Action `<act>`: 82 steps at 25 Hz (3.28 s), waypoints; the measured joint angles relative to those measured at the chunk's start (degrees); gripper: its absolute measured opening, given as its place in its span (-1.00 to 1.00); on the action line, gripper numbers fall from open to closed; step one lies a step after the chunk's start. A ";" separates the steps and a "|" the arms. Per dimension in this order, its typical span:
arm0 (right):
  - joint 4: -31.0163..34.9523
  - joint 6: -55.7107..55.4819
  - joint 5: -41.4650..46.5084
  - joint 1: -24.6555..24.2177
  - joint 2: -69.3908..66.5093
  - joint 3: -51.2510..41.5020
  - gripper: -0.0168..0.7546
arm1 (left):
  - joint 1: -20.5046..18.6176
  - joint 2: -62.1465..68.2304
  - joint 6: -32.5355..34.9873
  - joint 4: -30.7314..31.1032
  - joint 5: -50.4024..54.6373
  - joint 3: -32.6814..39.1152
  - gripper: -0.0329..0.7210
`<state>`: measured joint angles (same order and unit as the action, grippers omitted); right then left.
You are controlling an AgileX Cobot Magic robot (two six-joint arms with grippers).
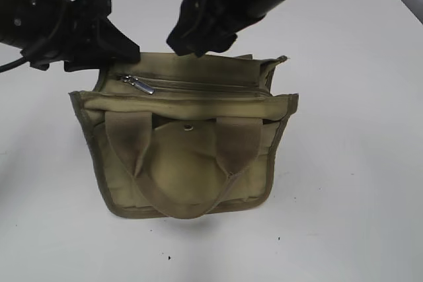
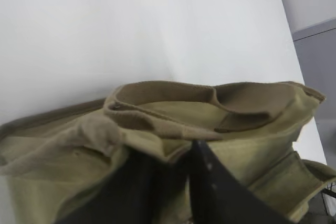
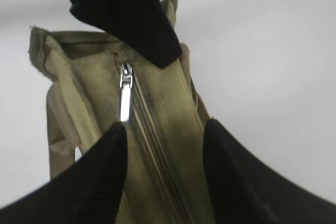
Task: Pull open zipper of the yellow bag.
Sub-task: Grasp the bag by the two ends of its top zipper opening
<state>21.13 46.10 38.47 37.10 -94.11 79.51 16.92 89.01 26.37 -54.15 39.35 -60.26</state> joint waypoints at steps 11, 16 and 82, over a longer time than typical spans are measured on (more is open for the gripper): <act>-1.77 1.64 0.31 2.37 -9.99 5.91 0.02 | 1.14 -0.12 0.16 1.37 2.47 -2.36 -0.83; -2.01 1.66 0.36 3.53 -10.78 6.34 0.02 | 1.14 -0.12 0.16 1.70 2.85 -2.53 -0.83; -8.41 -5.70 25.65 4.68 -5.73 6.49 0.06 | 1.18 -1.45 -8.41 -0.38 12.53 -3.18 -0.84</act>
<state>12.72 40.40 64.13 41.78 -99.84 86.00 18.10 87.57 17.96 -54.53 51.87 -63.44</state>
